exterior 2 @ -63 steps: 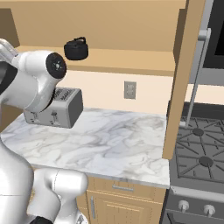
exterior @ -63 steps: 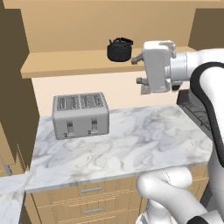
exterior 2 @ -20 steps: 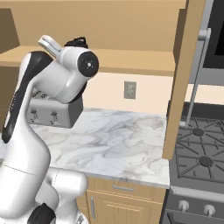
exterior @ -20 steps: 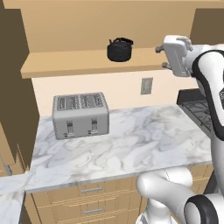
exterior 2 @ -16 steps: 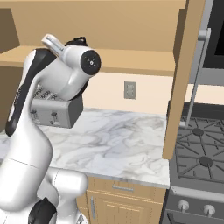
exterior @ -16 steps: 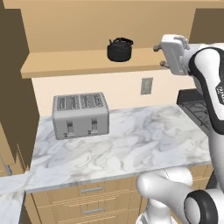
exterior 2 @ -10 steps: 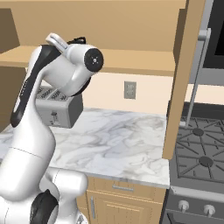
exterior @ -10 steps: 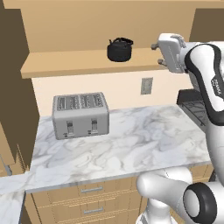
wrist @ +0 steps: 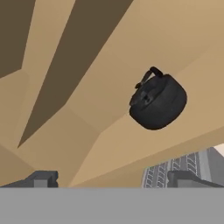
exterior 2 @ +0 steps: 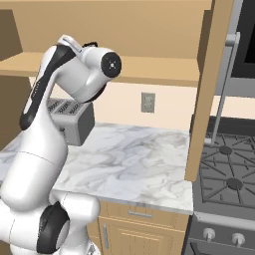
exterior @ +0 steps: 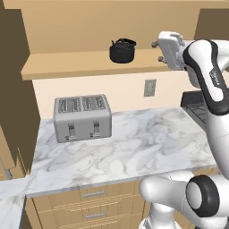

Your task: Open the cabinet, pick the kettle from the cabinet, and place it in the sink.

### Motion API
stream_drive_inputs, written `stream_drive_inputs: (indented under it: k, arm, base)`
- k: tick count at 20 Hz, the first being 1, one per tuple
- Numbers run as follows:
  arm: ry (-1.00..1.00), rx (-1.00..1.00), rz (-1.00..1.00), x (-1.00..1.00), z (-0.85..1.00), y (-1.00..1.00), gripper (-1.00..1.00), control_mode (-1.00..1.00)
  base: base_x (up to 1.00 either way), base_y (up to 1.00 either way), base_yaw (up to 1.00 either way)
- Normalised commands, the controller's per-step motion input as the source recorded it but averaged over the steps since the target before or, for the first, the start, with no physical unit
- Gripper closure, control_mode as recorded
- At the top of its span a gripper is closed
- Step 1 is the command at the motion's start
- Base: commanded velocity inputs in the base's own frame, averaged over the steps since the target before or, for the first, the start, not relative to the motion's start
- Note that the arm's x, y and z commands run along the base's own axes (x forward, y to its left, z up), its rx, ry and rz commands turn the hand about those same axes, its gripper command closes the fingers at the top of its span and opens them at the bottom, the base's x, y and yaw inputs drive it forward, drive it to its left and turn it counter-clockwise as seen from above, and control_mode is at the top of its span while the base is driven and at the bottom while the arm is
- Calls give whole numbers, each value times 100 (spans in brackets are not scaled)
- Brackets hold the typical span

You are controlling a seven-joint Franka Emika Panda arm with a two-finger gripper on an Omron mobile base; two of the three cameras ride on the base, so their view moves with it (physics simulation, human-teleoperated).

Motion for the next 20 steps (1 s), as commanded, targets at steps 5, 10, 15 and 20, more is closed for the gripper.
stream_drive_inputs:
  k: [5,10,15,20]
  arm:
    - [-5,-2,0,26,2,0,-100,-100]
    - [-3,-6,3,27,4,0,-100,-100]
    - [0,-6,6,28,1,0,-100,-100]
    - [0,-2,2,27,0,2,-100,-100]
  base:
    - [0,0,0]
    - [0,0,0]
    - [0,0,0]
    - [0,0,0]
